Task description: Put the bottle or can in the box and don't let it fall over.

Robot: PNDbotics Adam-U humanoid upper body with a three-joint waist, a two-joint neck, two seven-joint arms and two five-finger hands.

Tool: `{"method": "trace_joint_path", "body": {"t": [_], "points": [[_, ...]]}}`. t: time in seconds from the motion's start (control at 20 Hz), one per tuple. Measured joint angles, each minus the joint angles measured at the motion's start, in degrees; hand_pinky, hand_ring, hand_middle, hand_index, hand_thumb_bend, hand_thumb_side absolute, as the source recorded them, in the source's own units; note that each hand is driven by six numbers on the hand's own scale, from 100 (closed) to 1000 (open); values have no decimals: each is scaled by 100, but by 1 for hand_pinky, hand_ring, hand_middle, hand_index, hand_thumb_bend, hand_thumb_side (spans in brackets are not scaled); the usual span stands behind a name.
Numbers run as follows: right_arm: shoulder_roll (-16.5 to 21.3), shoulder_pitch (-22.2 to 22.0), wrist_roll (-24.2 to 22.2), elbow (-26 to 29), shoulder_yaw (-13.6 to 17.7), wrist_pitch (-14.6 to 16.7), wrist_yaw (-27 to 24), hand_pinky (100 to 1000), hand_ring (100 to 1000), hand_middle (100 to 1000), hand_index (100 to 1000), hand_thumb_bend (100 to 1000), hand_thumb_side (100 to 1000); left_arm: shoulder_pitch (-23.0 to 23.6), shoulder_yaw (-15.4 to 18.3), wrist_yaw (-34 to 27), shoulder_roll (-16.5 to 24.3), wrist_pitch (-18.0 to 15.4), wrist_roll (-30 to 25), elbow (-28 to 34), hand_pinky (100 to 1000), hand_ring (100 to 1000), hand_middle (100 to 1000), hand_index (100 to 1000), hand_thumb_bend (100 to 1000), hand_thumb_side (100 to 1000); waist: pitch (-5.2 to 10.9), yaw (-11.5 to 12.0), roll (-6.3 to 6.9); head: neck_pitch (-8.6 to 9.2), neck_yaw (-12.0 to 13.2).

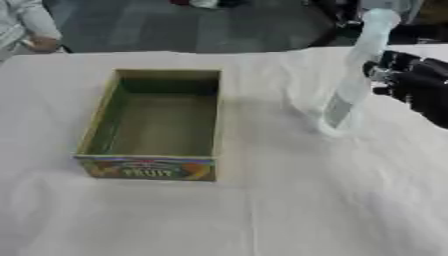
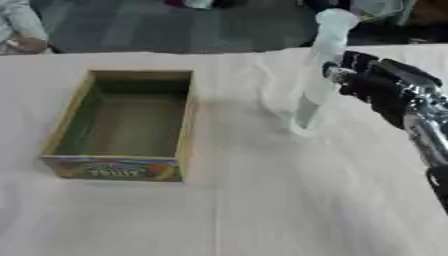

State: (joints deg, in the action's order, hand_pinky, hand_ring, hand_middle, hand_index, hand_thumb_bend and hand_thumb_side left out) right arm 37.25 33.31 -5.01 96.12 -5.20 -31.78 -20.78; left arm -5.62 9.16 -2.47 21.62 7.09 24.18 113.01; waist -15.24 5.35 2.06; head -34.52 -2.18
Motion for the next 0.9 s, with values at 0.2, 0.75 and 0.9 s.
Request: {"method": "trace_joint_path", "body": {"t": [0.2,0.75,0.9], "points": [[-32,82,14,-66,-16,-26,-31,969,1000,1000,1000,100,387,-1,-2,-2,-2,-11,-11,0,1000,737,637,825,100,575,-25,31,-5,42,-16],[-96,194,63,-158,-50,-66,-90,958,1000,1000,1000,100,387,-42,-11,-18,-46,-11,-31,-1,1000,737,634,823,100,575,-134,91,-9,95,-41],[-124,195,75,-185,-51,-71,-91,954,1000,1000,1000,100,387,-46,-11,-23,-47,-11,-31,-1,1000,737,633,822,100,574,-159,100,-6,97,-47]]}}
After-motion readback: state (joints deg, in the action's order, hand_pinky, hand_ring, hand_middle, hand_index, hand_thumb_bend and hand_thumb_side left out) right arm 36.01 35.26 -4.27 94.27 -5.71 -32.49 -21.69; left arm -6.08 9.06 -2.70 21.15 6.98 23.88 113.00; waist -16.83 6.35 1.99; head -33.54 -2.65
